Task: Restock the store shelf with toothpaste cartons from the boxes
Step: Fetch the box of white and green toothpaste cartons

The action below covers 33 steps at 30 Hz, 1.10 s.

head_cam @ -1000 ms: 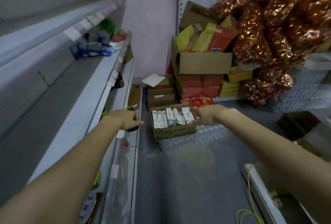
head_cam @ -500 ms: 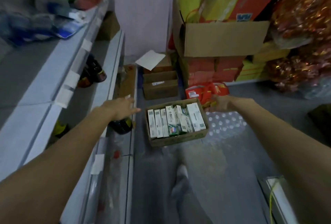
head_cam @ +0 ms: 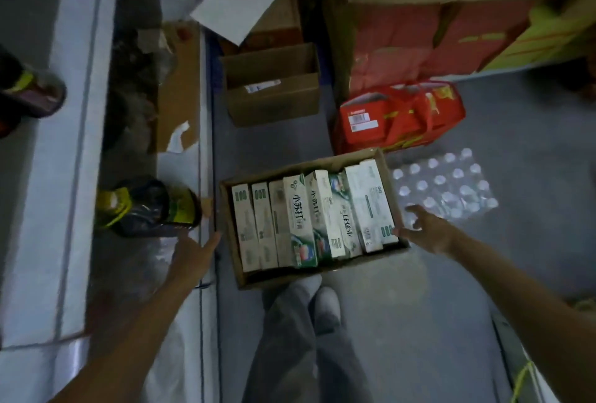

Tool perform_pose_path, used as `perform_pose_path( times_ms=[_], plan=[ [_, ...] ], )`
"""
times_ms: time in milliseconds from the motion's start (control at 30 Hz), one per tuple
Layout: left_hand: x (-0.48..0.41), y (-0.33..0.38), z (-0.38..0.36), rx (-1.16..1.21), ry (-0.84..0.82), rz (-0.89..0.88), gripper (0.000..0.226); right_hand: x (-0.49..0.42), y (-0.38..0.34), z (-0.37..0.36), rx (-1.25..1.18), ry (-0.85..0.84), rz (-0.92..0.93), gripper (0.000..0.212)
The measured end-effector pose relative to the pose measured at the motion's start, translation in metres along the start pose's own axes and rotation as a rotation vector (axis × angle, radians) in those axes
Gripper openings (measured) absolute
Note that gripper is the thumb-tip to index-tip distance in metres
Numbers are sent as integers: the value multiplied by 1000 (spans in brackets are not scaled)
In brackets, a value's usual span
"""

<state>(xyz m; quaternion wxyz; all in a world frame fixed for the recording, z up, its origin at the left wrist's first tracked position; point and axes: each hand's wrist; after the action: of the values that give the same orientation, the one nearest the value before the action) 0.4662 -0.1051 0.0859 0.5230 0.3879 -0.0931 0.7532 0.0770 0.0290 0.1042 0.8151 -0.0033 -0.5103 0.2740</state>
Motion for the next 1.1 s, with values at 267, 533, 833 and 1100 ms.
perform_pose_path(
  times_ms=[267,533,833,1100],
  plan=[
    [-98,-8,-93,100,-175,146,109,-127,38,-42,11,152,-67,80],
    [-137,-25,-114,160,-175,147,56,-180,38,-42,68,308,-95,51],
    [-165,-26,-86,-324,-158,1,56,-208,42,-33,305,325,-115,72],
    [-176,-35,-86,-510,-199,-68,67,-208,51,-40,395,341,-94,70]
  ],
)
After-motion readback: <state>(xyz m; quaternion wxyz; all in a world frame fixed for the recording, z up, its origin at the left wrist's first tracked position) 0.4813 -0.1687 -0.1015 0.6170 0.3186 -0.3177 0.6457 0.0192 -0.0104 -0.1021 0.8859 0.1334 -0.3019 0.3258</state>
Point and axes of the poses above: each hand's wrist, its own x-axis away from the middle knuckle, its own z-axis out of the back of the hand, y = z × x, and after that the axes turned 11 degrees about -x, right-handed
